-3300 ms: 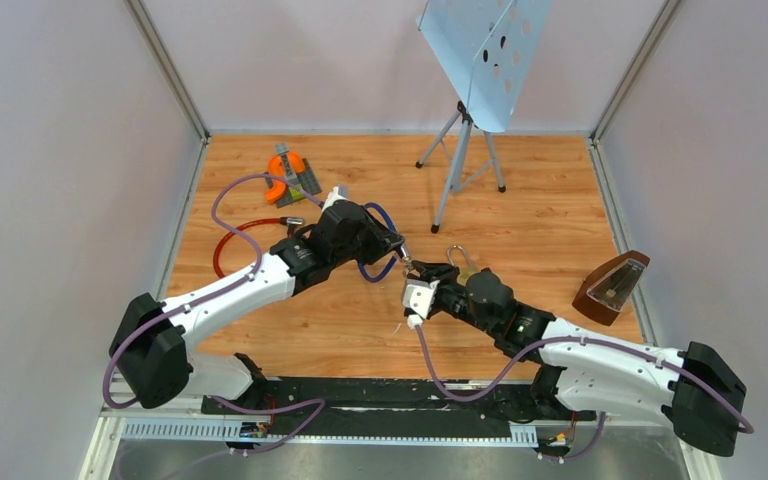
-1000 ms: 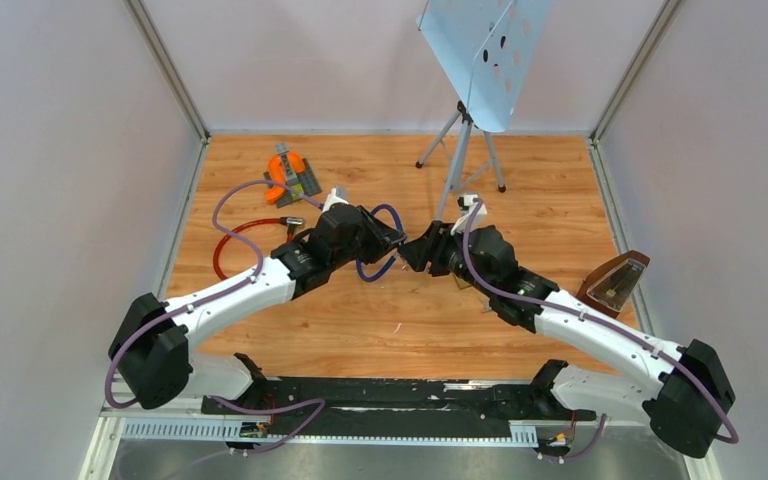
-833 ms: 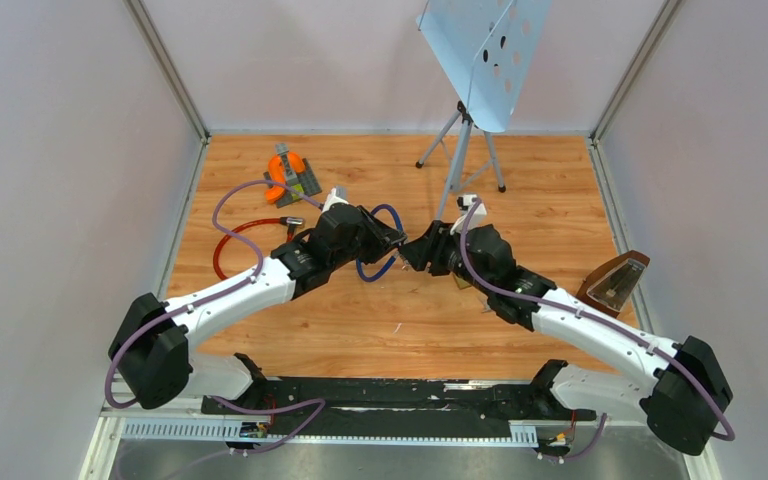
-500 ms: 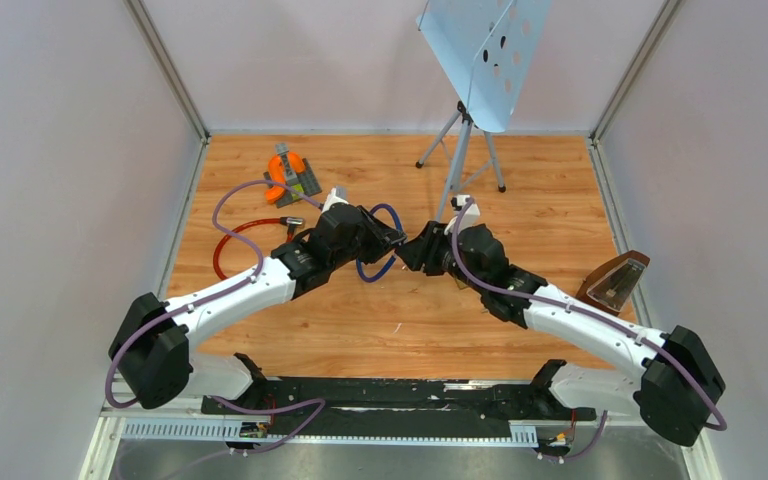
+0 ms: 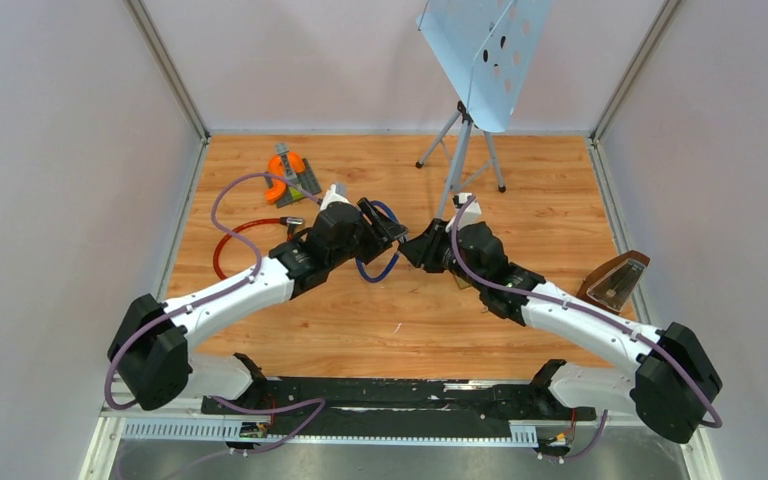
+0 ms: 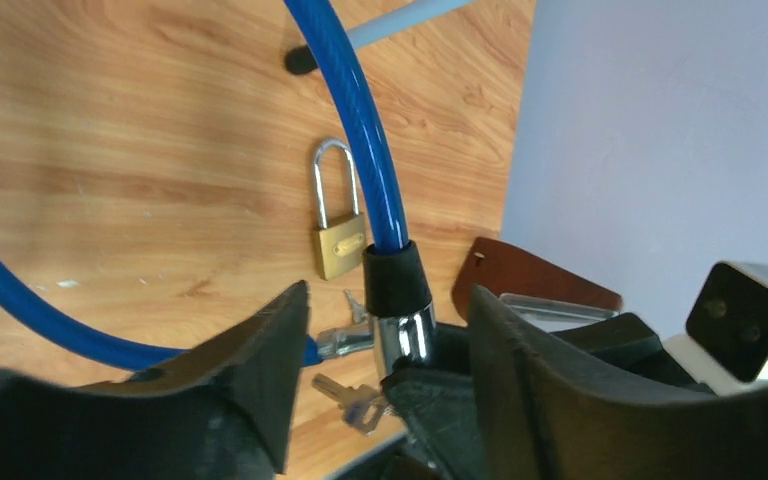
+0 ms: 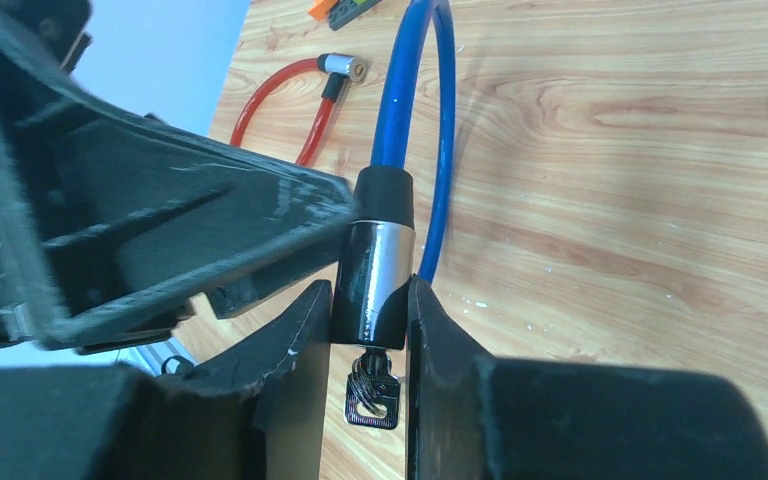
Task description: Unlock with the key
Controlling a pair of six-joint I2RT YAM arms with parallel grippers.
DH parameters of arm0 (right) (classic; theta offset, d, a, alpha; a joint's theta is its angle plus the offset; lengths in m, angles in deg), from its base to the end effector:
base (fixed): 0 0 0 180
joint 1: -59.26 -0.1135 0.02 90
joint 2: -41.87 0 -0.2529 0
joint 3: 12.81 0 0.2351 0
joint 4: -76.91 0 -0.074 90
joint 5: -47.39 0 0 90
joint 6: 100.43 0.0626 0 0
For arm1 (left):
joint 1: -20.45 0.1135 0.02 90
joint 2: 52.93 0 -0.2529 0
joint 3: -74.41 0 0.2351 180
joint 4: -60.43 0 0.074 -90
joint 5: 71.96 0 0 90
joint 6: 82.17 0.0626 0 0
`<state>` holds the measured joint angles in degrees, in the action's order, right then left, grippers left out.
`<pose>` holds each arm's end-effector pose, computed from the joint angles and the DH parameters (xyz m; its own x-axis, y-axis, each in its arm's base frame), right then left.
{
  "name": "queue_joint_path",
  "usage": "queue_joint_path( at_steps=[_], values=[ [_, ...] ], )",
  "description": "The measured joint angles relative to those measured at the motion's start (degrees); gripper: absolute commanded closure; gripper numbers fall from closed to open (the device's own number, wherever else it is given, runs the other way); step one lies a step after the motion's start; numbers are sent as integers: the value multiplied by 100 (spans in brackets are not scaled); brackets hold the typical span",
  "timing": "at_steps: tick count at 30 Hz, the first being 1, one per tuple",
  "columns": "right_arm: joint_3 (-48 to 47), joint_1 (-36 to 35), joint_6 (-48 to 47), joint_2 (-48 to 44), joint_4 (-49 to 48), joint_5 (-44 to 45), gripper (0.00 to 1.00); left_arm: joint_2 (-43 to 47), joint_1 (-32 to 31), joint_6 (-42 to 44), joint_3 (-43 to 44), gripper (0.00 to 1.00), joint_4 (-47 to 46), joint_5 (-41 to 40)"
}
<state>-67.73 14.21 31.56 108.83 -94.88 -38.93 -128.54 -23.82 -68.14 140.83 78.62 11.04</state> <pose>0.1999 0.1946 0.2500 -0.6258 0.3181 -0.7122 -0.3297 0.7196 0.6111 0.2274 -0.2110 0.2583 -0.6768 -0.6850 -0.2696 -0.1703 0.5021 -0.8479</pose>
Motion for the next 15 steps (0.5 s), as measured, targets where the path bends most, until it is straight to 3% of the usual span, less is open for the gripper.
queue_joint_path(
  at_steps=[2, 7, 9, 12, 15],
  values=[
    [0, 42, 0, 0, 20, 20, 100, 94, 26, 284, -37, 21, -2, -50],
    [0, 111, 0, 0, 33, 33, 100, 901, 87, 1694, -433, 16, -144, -433],
    [0, 116, 0, 0, 33, 31, 100, 1375, 96, 2404, -785, 16, -450, -531],
    [0, 125, 0, 0, 33, 28, 100, 1998, 98, 3528, -1473, 2, -1169, -494],
    [0, 127, 0, 0, 35, 26, 100, 2247, 105, 4776, -2173, 0, -1941, -87]
  ],
)
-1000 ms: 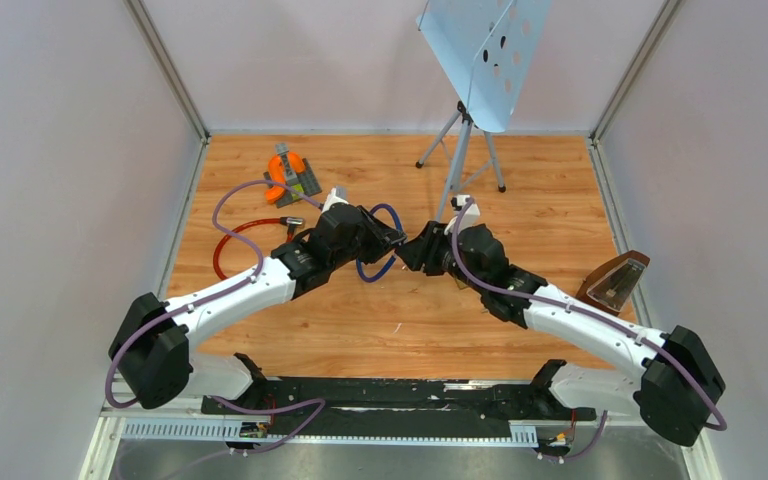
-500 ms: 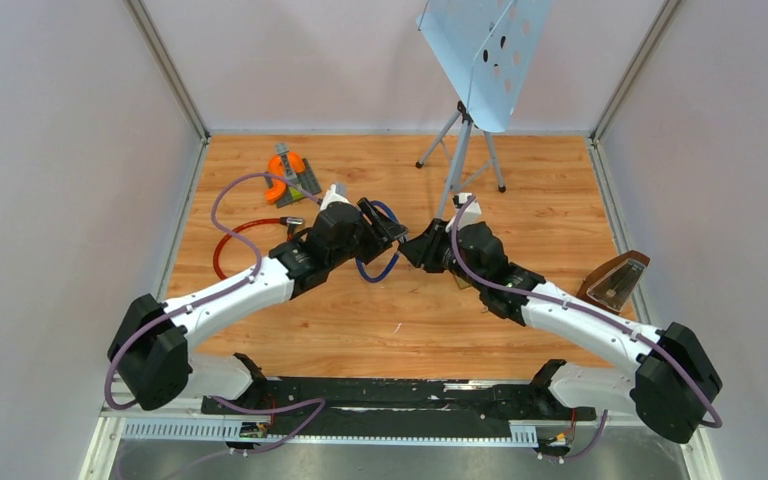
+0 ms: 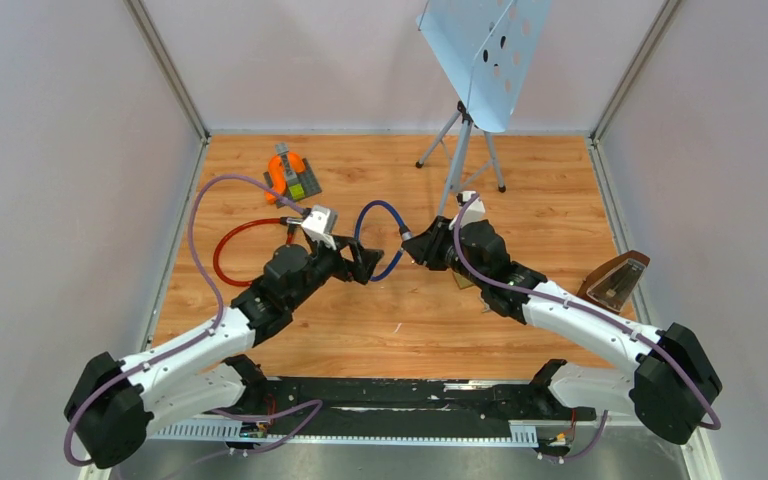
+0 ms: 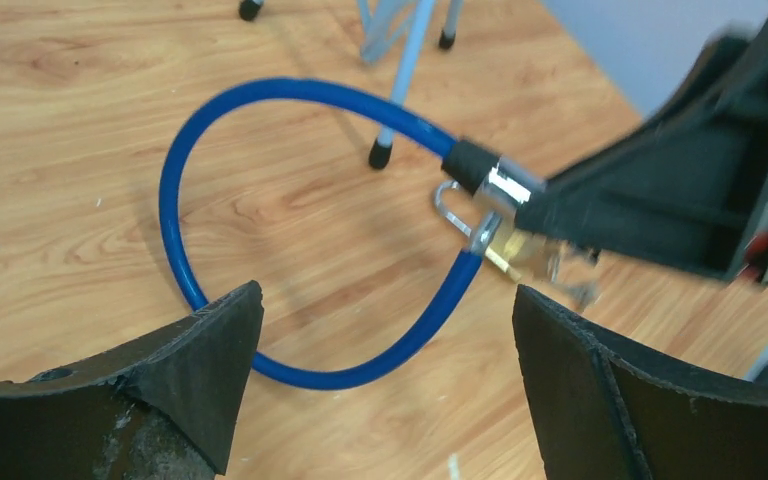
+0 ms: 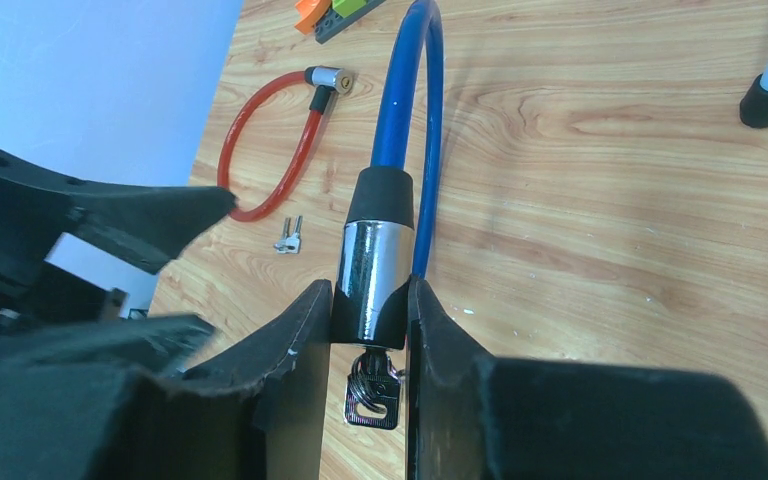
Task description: Unlock with the key
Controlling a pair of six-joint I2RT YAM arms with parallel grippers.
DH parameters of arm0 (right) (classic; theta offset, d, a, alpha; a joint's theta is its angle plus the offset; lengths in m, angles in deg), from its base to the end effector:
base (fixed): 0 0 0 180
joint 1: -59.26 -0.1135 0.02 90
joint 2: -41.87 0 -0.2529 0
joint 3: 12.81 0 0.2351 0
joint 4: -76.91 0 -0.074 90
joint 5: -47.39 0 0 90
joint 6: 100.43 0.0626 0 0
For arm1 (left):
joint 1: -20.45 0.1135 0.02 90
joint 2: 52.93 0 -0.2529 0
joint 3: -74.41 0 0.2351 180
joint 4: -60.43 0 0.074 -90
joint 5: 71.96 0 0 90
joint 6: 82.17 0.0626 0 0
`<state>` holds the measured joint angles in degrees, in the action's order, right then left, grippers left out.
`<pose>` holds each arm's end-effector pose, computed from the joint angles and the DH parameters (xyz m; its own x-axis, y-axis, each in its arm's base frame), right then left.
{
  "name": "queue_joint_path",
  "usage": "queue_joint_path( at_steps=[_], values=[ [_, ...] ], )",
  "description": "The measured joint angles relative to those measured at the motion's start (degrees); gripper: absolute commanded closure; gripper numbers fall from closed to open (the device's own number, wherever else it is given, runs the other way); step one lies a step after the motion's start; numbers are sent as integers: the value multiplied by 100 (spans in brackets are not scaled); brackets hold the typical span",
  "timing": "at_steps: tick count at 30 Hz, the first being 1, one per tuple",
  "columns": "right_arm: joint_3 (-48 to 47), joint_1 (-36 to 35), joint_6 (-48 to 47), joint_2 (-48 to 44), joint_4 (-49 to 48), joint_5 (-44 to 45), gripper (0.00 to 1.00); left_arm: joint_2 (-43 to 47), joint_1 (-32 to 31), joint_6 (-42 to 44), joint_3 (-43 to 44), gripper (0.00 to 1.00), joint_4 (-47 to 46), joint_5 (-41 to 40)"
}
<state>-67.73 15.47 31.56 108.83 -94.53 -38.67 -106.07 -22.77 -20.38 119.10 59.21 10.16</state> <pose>0.2041 0.1897 0.2492 -0.6196 0.3306 -0.7119 -0.3087 0.7312 0.6083 0.1777 -0.1552 0.2642 -0.3546 -0.3093 -0.8824 0.4671 0.7589 -0.4537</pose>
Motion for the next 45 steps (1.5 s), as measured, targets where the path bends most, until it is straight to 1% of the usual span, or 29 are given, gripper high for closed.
queue_joint_path(
  at_steps=[4, 8, 10, 11, 12, 13, 14, 15, 16, 17, 18, 20, 25, 26, 27, 28, 29, 31, 33, 34, 35, 36, 37, 39, 42, 45],
  values=[
    [0, 0, -2, 0, -2, -4, 100, -505, -28, 1064, -212, 2, -507, 590],
    [0, 0, -2, 0, -2, -31, 100, -1117, -179, 1687, -212, 10, -1073, 970],
    [0, 0, -2, 0, -2, -46, 100, -1429, -271, 1917, -168, 16, -1261, 1075],
    [0, 0, -2, 0, -2, -50, 100, -1633, -332, 2046, -114, 22, -1342, 1132],
    [0, 0, -2, 0, -2, -57, 100, -1818, -376, 2146, -48, 31, -1399, 1163],
    [0, 0, -2, 0, 0, -59, 100, -1987, -422, 2236, 11, 37, -1462, 1187],
    [0, 0, -2, -4, 0, -61, 100, -2168, -472, 2345, 79, 51, -1530, 1193],
    [0, 0, -2, -15, 9, -61, 100, -2319, -520, 2452, 133, 59, -1596, 1191],
    [0, 0, -2, -33, 17, -59, 100, -2420, -553, 2531, 170, 73, -1639, 1185],
    [0, 0, -2, -59, 31, -57, 100, -2500, -595, 2629, 195, 80, -1674, 1178],
    [0, 9, -7, -101, 42, -52, 100, -2573, -636, 2758, 221, 93, -1692, 1156],
    [2, 50, -24, -216, 149, -46, 100, -2656, -721, 2944, 247, 100, -1725, 1038],
    [9, 466, -28, -758, 380, -83, 100, -2658, -1045, 3340, 254, 100, -1484, 844],
    [9, 586, -31, -903, 391, -98, 100, -2658, -1152, 3432, 254, 99, -1381, 772],
    [9, 706, -35, -1054, 393, -101, 100, -2658, -1224, 3495, 254, 89, -1309, 715],
    [9, 809, -52, -1187, 400, -103, 100, -2658, -1318, 3569, 254, 83, -1215, 632],
    [9, 890, -72, -1281, 413, -105, 100, -2658, -1368, 3626, 254, 76, -1152, 564],
    [9, 1034, -125, -1432, 503, -129, 100, -2647, -1438, 3670, 254, 69, -992, 297],
    [31, 1152, -160, -1526, 599, -166, 100, -2636, -1438, 3711, 254, 66, -852, 0],
    [83, 1207, -162, -1576, 614, -203, 100, -2636, -1438, 3718, 293, 63, -686, -236],
    [131, 1255, -160, -1622, 645, -238, 100, -2645, -1438, 3727, 341, 46, -560, -404],
    [199, 1307, -157, -1659, 651, -295, 100, -2667, -1438, 3718, 459, 34, -332, -673],
    [243, 1342, -155, -1670, 667, -345, 100, -2697, -1438, 3720, 564, 15, -179, -863],
    [328, 1408, -138, -1641, 662, -444, 100, -2758, -1436, 3578, 837, 2, 164, -1290],
    [470, 1425, -92, -1519, 529, -560, 100, -2734, -1434, 3287, 1027, 0, 525, -1746],
    [570, 1425, -48, -1274, 289, -651, 100, -2527, -1421, 2964, 1045, 0, 997, -2046]
  ],
)
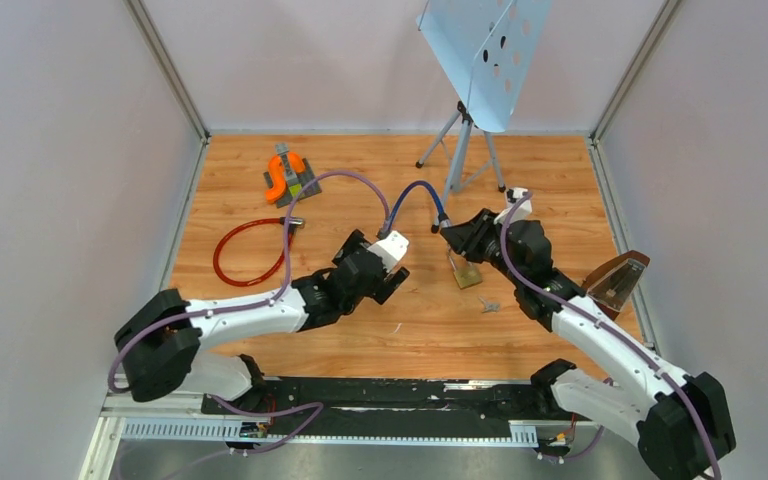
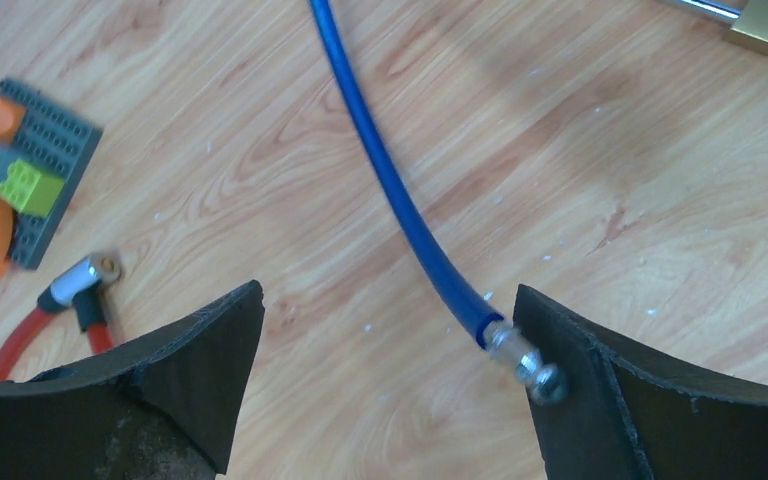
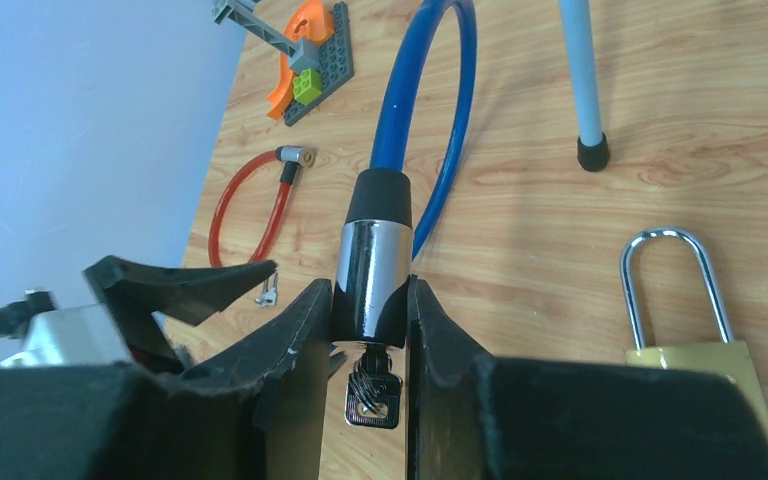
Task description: Unlock with the key
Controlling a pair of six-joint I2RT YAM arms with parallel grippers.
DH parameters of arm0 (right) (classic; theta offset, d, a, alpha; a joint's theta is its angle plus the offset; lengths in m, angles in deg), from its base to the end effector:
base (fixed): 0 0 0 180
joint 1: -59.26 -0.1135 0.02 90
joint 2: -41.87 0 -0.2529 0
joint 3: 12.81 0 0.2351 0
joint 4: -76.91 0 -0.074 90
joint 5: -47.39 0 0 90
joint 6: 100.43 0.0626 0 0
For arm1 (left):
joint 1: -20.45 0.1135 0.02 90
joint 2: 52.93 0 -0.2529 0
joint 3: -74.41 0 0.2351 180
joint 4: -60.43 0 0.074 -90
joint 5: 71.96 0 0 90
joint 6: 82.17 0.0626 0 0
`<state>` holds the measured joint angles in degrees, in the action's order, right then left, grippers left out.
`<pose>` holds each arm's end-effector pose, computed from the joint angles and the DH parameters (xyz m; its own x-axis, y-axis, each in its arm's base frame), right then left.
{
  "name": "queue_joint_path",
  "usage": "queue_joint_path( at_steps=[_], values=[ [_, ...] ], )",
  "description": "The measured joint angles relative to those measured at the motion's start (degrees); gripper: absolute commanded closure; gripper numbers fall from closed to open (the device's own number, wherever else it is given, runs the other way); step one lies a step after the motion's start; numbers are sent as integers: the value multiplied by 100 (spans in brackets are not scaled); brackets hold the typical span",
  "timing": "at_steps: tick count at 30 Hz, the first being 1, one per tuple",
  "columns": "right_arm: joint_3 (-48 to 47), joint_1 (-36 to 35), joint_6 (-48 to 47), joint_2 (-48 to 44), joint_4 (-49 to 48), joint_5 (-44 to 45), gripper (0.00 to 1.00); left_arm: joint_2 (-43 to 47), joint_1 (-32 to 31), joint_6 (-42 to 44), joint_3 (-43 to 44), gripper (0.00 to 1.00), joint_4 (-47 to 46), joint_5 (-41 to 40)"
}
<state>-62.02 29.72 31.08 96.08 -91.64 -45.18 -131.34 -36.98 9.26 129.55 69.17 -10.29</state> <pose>0.2050 0.1194 0.2595 -0.5357 0.4574 -0.7098 -0.2336 0.7275 0.6451 0.1836 -0.2323 0.1999 -0.2722 0.4669 -0.8414 0.5321 0.8016 0.2726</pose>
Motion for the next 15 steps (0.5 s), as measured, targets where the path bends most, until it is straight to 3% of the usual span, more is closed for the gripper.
queue_joint_path(
  at_steps=[4, 10, 15],
  values=[
    [-7, 0, -9, 501, -509, -66, 100, 686, 267, -507, 98, 0, 841, 173],
    [-83, 0, 0, 1506, -1456, -116, 100, 1902, 1539, -1126, 719, 0, 1917, 1270],
    [-168, -7, 42, 2256, -2085, -188, 100, 2398, 2111, -1272, 1300, 0, 2715, 1456]
  ],
)
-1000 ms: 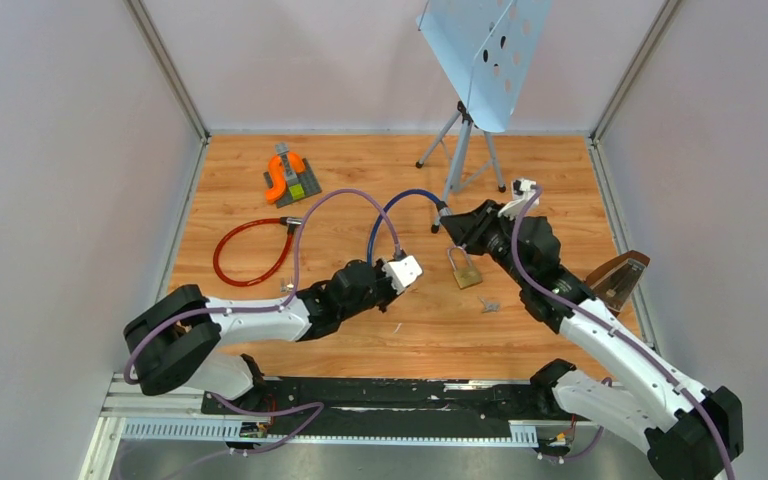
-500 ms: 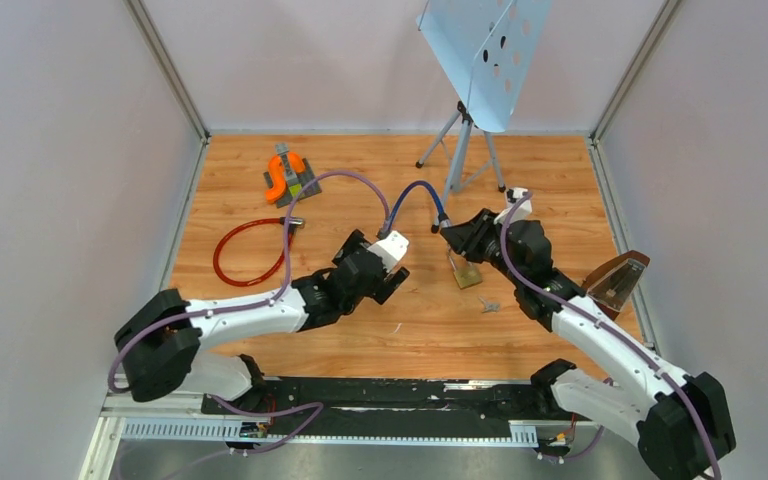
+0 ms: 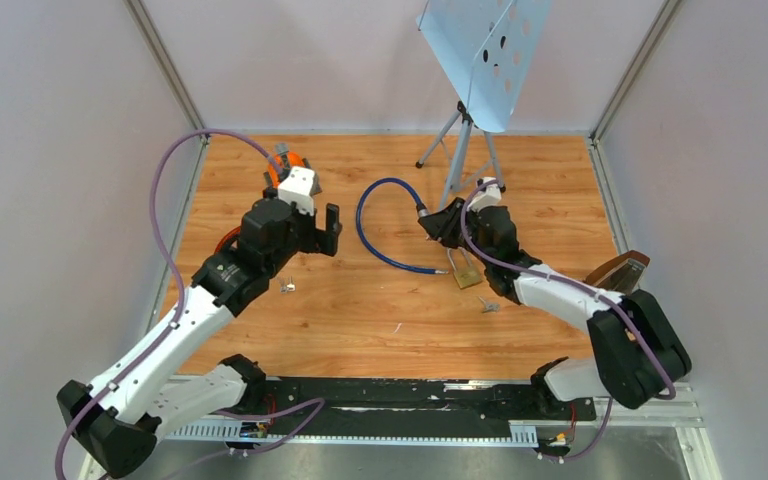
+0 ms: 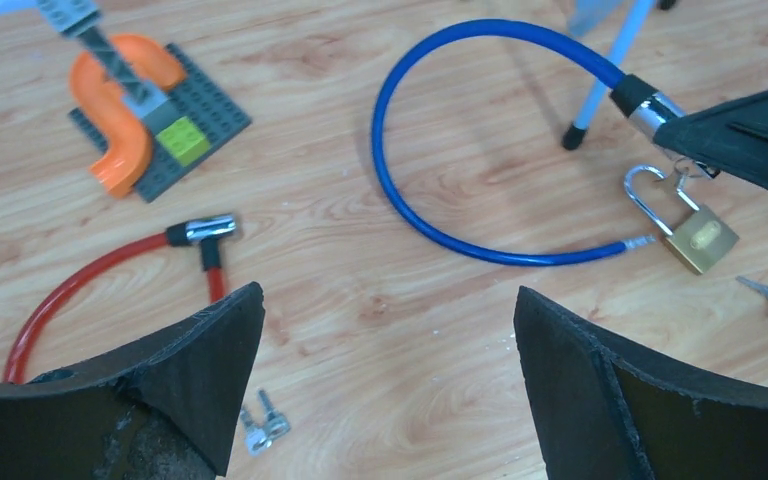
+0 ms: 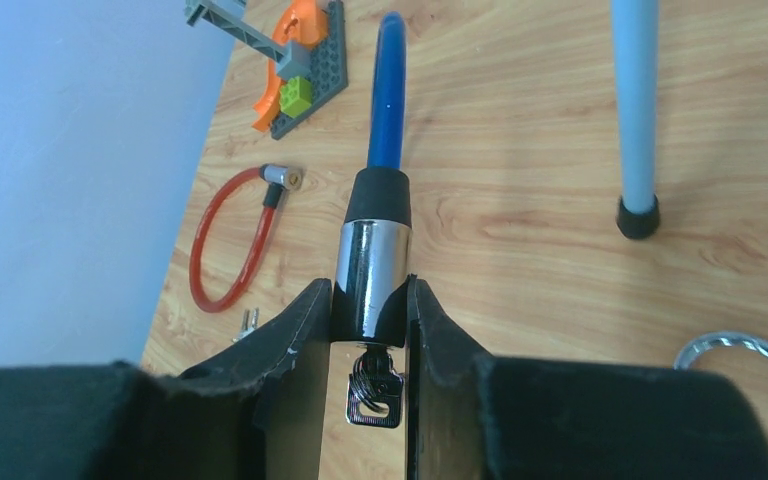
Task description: Unlock with the key
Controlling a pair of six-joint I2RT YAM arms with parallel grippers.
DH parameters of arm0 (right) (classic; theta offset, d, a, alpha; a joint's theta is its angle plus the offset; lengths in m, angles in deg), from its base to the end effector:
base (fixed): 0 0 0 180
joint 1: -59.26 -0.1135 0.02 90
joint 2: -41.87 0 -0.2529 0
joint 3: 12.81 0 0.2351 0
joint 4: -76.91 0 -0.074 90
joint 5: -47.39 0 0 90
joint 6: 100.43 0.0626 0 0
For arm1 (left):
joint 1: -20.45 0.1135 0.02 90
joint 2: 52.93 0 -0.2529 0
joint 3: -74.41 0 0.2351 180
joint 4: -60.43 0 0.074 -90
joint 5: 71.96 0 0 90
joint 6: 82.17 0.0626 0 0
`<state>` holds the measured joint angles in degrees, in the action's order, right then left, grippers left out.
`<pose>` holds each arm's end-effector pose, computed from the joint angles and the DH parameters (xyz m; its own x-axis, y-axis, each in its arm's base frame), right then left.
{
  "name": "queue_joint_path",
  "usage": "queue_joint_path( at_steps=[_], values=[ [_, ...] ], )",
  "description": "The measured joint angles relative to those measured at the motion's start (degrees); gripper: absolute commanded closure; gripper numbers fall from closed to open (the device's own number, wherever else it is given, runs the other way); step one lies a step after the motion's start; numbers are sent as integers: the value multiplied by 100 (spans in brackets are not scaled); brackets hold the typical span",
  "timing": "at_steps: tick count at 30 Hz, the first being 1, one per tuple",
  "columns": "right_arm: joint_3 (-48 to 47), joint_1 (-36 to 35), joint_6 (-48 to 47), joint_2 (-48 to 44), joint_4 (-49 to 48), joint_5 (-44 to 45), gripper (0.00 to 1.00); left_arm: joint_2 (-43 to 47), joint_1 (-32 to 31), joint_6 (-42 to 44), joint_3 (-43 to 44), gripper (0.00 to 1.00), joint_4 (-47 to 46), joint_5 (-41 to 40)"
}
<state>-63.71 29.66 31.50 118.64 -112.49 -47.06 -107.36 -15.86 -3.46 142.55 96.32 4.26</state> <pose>0.2623 0.1546 0.2184 -0.5557 0.4505 -0.6987 -0.2498 0.7112 0.6572 0.1910 -0.1219 0.3240 -0.3761 0.0404 -0.9257 0.3301 0.9393 -0.0931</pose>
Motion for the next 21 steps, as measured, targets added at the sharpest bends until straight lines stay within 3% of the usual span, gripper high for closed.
queue_joint_path(
  at_steps=[9, 19, 21],
  values=[
    [-1045, -103, 2, 1106, -1204, -170, 100, -2, 2144, -444, 70, 0, 776, 142],
    [-1574, -221, 103, 2319, -2553, 109, 100, 7, 2796, -804, -343, 0, 782, 332],
    [-1668, -221, 114, 2527, -2555, 181, 94, 7, 2887, -872, -350, 0, 780, 431]
  ],
)
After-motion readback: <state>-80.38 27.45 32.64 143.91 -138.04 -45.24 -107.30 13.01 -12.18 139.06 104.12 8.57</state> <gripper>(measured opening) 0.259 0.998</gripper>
